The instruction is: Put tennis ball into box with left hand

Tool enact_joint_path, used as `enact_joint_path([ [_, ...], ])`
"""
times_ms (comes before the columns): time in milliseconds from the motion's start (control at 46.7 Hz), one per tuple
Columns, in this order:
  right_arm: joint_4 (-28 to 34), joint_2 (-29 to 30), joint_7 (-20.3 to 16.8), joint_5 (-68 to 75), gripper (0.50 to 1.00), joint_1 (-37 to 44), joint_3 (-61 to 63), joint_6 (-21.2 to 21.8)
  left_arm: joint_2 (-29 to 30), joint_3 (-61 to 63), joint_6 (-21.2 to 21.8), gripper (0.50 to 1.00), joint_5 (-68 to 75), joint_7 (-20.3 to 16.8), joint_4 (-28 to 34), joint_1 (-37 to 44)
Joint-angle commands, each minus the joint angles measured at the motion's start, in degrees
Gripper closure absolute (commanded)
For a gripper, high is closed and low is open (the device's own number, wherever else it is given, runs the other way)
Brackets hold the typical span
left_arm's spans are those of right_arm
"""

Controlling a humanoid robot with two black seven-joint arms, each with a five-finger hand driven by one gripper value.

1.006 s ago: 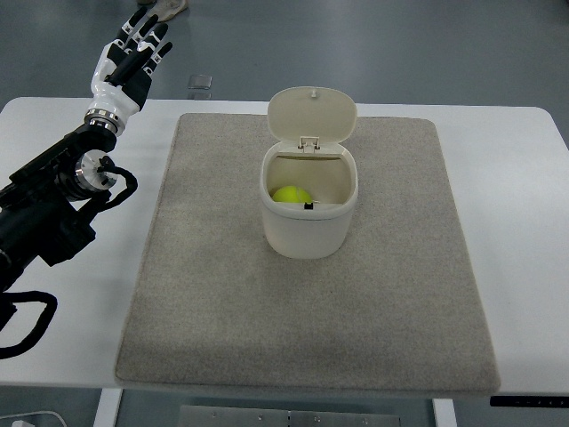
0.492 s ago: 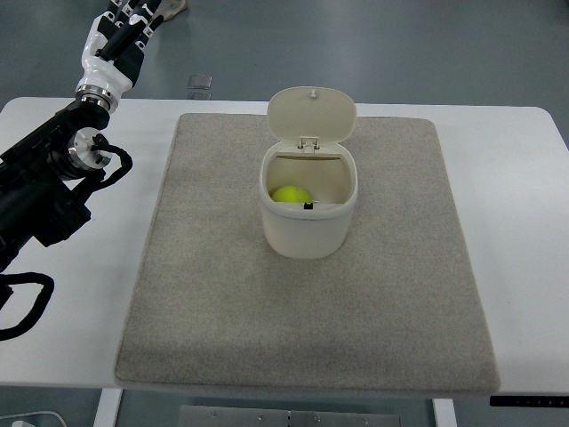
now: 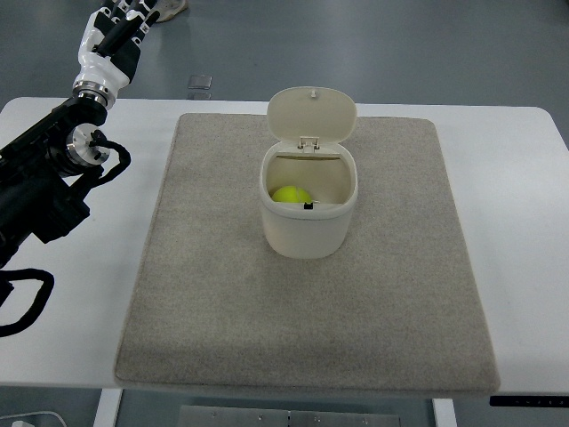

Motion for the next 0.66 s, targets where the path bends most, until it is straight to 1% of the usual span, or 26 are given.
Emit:
enact_joint_path([
  [0, 0.0, 0.0, 0.0, -0.01, 0.562, 0.0, 0.09, 0.0, 0.0, 0.0, 0.0, 0.581, 0.0, 0.0, 0.09, -0.03],
  [214, 0.0, 0.0, 0.0, 0.34, 0.562, 0.0, 0.09, 0.09, 0.0, 0.0, 0.09, 0.581, 0.0, 0.0, 0.18, -0.03],
  [342, 0.09, 0.0, 0.0, 0.25, 0.562, 0.0, 0.09, 0.09, 0.0, 0.09, 1.32, 0.579, 0.0, 0.08, 0.09, 0.05],
  [642, -0.35, 0.0, 0.0, -0.19, 0.562, 0.09, 0.0, -0.44, 0.0, 0.0, 1.49, 0.576, 0.0, 0.08, -0.08, -0.03],
])
